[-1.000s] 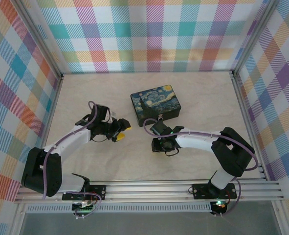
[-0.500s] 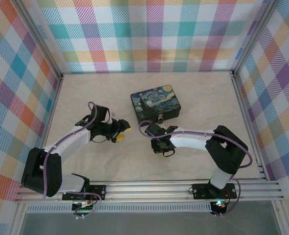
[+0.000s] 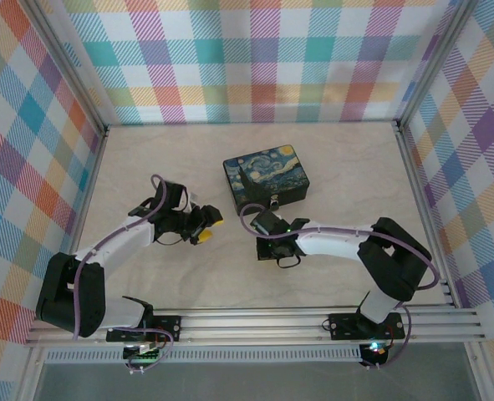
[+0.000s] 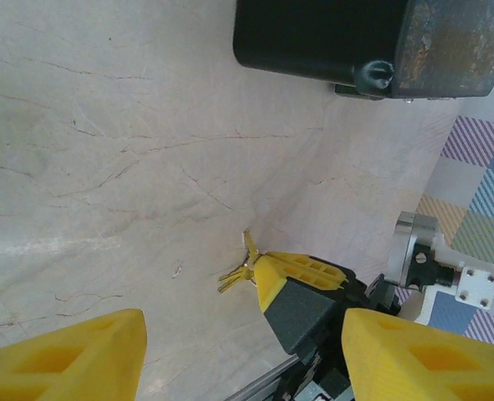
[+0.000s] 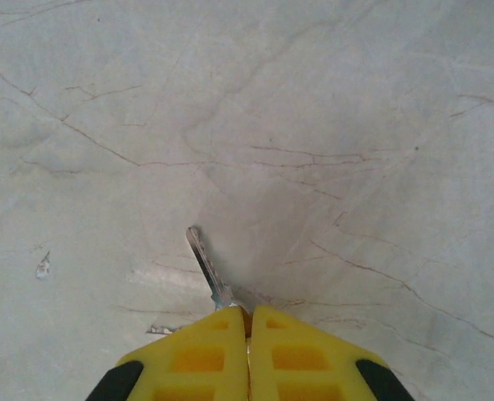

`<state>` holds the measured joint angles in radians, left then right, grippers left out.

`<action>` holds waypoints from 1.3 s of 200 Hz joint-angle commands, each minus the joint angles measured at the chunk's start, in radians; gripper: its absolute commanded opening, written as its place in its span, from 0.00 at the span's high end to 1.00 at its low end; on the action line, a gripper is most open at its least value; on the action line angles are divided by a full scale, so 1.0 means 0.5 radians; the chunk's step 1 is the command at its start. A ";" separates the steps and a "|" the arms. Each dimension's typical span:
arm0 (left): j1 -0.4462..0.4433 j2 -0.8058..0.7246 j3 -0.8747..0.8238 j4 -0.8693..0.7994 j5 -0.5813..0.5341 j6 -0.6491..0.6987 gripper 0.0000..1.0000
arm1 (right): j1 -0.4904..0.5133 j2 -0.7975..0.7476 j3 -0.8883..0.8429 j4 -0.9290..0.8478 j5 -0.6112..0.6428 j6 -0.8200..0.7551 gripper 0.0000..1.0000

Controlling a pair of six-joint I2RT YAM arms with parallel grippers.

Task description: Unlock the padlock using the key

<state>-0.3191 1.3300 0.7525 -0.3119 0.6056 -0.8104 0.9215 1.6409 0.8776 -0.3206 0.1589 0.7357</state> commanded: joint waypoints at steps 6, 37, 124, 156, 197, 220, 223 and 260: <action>-0.035 -0.041 -0.041 0.041 0.024 -0.015 0.37 | -0.020 -0.050 -0.069 0.139 -0.120 0.047 1.00; -0.098 0.013 -0.046 0.154 0.020 -0.070 0.36 | -0.027 -0.125 -0.129 0.253 -0.188 0.096 1.00; -0.234 0.287 -0.075 0.624 0.156 -0.343 0.36 | -0.100 -0.382 -0.244 0.515 -0.407 0.143 1.00; -0.263 0.304 -0.069 0.704 0.176 -0.394 0.38 | -0.118 -0.384 -0.193 0.555 -0.473 0.151 1.00; -0.307 0.328 -0.078 0.678 0.166 -0.382 0.39 | -0.143 -0.365 -0.114 0.617 -0.535 0.170 1.00; -0.310 0.325 -0.087 0.688 0.162 -0.389 0.39 | -0.146 -0.342 -0.068 0.622 -0.556 0.169 1.00; -0.311 0.324 -0.088 0.690 0.161 -0.390 0.39 | -0.146 -0.337 -0.065 0.627 -0.558 0.171 1.00; -0.311 0.299 -0.088 0.721 0.169 -0.431 0.42 | -0.146 -0.297 -0.028 0.649 -0.586 0.194 1.00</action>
<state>-0.4629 1.4860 0.7223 0.0105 0.6724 -1.0008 0.8555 1.4746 0.8299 -0.0280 -0.1066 0.8108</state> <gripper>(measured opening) 0.592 0.065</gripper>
